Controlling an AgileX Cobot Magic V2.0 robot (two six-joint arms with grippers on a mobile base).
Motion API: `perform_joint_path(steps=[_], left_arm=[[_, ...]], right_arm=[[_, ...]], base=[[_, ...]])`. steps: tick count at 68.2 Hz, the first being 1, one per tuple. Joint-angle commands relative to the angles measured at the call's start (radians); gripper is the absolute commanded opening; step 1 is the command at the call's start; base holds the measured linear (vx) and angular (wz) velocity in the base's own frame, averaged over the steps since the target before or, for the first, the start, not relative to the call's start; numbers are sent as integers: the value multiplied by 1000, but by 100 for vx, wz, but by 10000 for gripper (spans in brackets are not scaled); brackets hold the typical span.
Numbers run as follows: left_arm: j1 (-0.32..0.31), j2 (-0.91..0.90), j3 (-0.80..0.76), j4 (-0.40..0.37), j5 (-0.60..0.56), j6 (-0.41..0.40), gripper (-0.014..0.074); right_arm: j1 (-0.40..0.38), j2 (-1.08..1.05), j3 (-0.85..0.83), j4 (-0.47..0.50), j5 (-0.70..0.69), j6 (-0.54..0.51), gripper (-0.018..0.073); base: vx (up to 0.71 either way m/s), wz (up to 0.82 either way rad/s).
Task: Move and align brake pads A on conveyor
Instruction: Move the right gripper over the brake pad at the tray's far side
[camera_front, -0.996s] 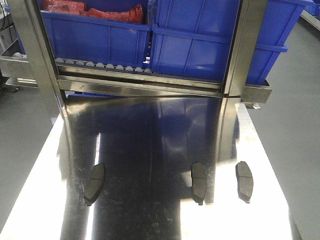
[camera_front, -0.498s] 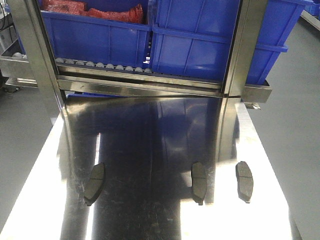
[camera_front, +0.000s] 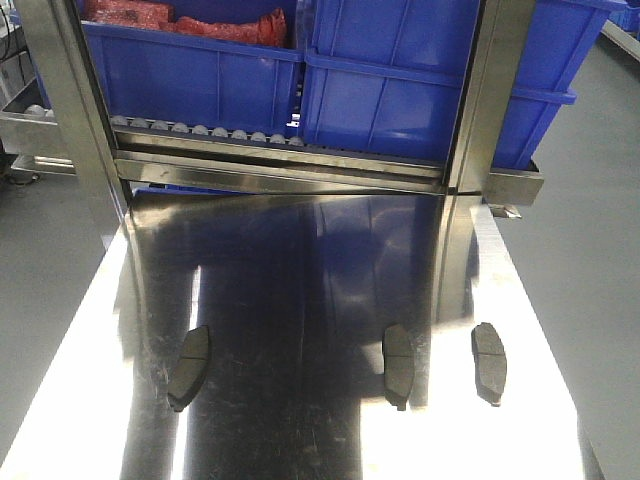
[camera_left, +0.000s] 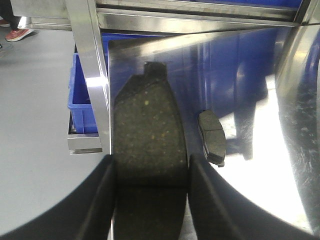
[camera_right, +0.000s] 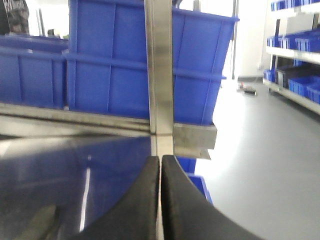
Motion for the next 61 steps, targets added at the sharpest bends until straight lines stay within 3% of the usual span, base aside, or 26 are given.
perform_joint_path(steps=[1, 16, 49, 61], left_arm=[[-3, 6, -28, -9, -86, -11, -6], [-3, 6, -28, -9, -86, -11, -6], [-3, 6, -28, -9, -86, -11, -6], [-3, 6, -28, -9, -86, -11, -6]], right_arm=[[-6, -6, -13, 18, -107, 1, -12], [-6, 102, -200, 16, 84, 0, -12], [-6, 709, -551, 64, 634, 0, -12], [-6, 803, -555, 74, 655, 11, -12]], base=[[0, 0], [0, 0], [0, 0], [0, 0]])
